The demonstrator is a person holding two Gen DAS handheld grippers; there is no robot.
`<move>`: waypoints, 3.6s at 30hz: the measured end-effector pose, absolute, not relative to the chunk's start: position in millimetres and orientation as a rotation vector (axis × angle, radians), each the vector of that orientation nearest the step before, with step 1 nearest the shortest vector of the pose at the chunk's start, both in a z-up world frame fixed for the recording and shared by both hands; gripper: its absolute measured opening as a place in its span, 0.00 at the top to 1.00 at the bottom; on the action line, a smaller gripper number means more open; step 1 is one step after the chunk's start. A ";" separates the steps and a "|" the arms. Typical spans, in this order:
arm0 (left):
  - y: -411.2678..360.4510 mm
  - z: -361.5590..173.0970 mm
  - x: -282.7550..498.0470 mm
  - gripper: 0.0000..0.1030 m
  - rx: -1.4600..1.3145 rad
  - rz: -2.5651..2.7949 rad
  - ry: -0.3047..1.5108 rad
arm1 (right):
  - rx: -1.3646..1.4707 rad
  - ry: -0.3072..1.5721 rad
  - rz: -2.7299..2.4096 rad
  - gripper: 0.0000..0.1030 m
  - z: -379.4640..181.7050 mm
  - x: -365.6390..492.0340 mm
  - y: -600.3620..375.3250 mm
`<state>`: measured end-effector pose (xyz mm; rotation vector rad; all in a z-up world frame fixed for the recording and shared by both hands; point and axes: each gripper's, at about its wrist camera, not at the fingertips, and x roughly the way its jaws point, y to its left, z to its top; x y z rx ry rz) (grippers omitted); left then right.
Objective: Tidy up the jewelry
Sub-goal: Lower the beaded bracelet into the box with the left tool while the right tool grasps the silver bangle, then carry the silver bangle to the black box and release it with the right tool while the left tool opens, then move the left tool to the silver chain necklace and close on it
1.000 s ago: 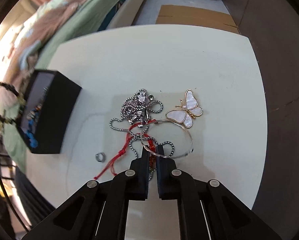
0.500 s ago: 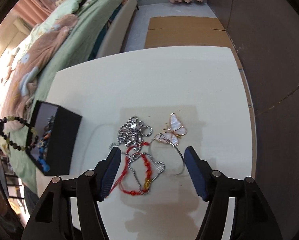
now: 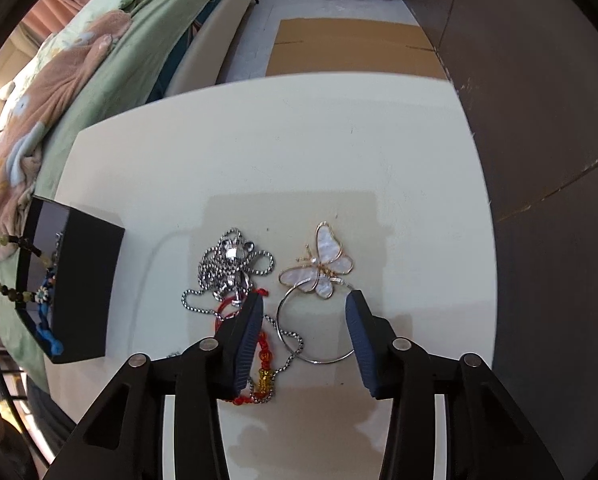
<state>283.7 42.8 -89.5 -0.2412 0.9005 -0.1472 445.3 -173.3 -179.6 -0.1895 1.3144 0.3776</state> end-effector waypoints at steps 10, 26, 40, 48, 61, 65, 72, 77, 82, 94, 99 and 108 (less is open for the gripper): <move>45.8 -90.9 289.5 0.93 -0.246 -0.141 0.900 | -0.300 1.316 0.324 0.50 -191.0 441.0 -169.8; 63.4 -90.4 288.3 0.42 -0.310 -0.110 0.907 | -0.119 1.196 0.495 0.51 -123.6 422.7 -155.3; 105.0 -74.0 252.5 0.38 -0.335 -0.006 0.838 | -0.034 1.119 0.751 0.51 -86.6 381.5 -75.3; 115.0 -66.4 240.3 0.38 -0.352 0.010 0.821 | 0.038 1.126 0.808 0.27 -82.5 369.7 -66.8; 64.5 -38.7 222.7 0.38 -0.323 -0.107 0.770 | 0.075 1.091 0.591 0.27 -44.0 342.4 -164.8; 42.7 -27.5 217.0 0.38 -0.292 -0.148 0.767 | 0.087 1.093 0.530 0.27 -31.1 334.4 -191.0; 19.9 -27.0 213.8 0.38 -0.230 -0.154 0.810 | 0.215 1.047 0.469 0.22 -44.5 326.4 -229.0; -0.4 -29.1 210.8 0.21 -0.151 -0.158 0.840 | 0.270 1.060 0.463 0.22 -73.8 332.4 -244.7; -18.5 -24.4 229.0 0.07 -0.123 -0.168 0.831 | 0.297 1.025 0.445 0.05 -78.2 334.7 -268.5; -55.0 -69.7 293.8 0.08 -0.110 -0.258 0.926 | 0.429 1.065 0.374 0.04 -114.0 359.0 -304.5; -61.8 -90.6 326.5 0.26 -0.109 -0.284 0.973 | 0.419 1.056 0.312 0.04 -122.0 368.7 -307.5; -77.5 -133.1 368.0 0.38 -0.089 -0.319 1.059 | 0.427 1.111 0.247 0.06 -147.1 387.2 -313.7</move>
